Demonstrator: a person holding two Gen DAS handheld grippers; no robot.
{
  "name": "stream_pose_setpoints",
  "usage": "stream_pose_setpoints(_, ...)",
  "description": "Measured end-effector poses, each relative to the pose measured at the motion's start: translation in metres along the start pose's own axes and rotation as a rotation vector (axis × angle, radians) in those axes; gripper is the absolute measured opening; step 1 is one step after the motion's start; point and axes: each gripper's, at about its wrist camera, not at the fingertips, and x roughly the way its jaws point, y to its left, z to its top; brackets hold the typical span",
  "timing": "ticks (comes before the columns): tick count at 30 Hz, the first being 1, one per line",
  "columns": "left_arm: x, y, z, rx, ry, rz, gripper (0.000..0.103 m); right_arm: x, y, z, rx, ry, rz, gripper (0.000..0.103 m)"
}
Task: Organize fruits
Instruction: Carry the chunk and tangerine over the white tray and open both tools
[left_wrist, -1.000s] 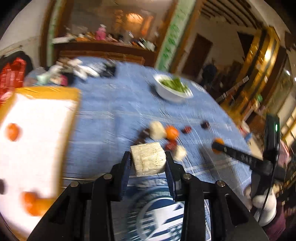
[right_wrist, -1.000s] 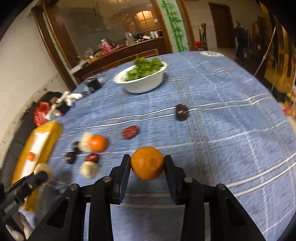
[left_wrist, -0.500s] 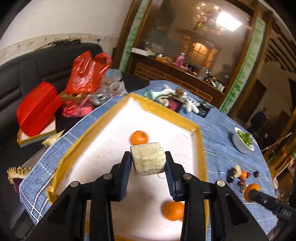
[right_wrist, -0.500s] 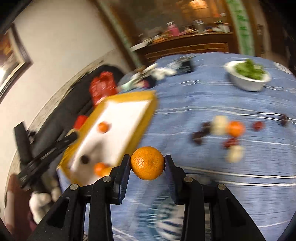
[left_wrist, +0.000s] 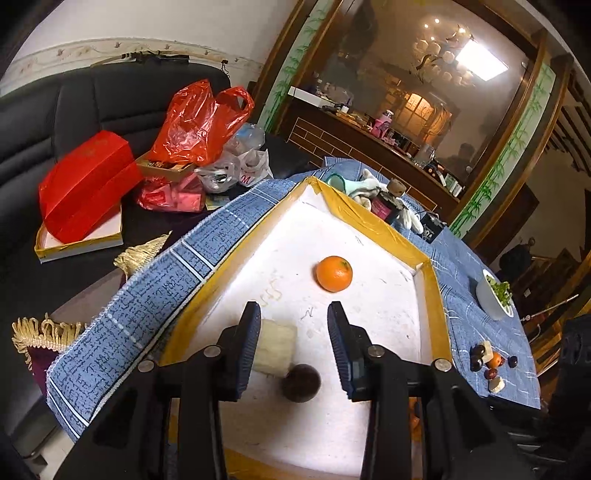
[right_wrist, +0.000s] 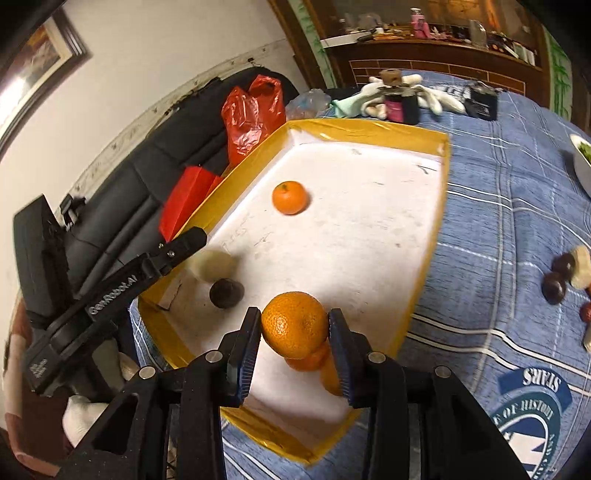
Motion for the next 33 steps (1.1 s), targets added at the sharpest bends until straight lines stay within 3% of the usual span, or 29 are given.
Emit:
stream_pose_setpoints(3, -0.005, 0.002, 0.001, -0.009, -0.009, -0.019, 0.051, 0.004, 0.007, 0.001, -0.012, -0.004, 0.000, 0.043)
stream_pose_setpoints(7, -0.014, 0.009, 0.004, -0.055, -0.023, -0.049, 0.061, -0.003, 0.011, 0.001, -0.010, -0.029, -0.002, 0.065)
stream_pose_setpoints(13, -0.037, 0.016, 0.011, -0.121, -0.073, -0.060, 0.072, -0.025, 0.002, 0.000, 0.015, -0.093, -0.017, 0.071)
stream_pose_setpoints(20, -0.057, 0.002, 0.013, -0.097, -0.104, -0.067, 0.075, -0.057, -0.043, -0.019, 0.125, -0.146, -0.037, 0.073)
stream_pose_setpoints(26, -0.066, -0.020, 0.010, -0.030, -0.110, -0.073, 0.076, -0.113, -0.098, -0.048, 0.150, -0.244, -0.203, 0.073)
stream_pose_setpoints(30, -0.060, -0.043, 0.004, 0.003, -0.067, -0.123, 0.077, -0.148, -0.148, -0.068, 0.230, -0.259, -0.325, 0.073)
stream_pose_setpoints(33, -0.051, -0.079, -0.009, 0.086, -0.010, -0.177, 0.077, -0.165, -0.177, -0.077, 0.297, -0.270, -0.357, 0.073)
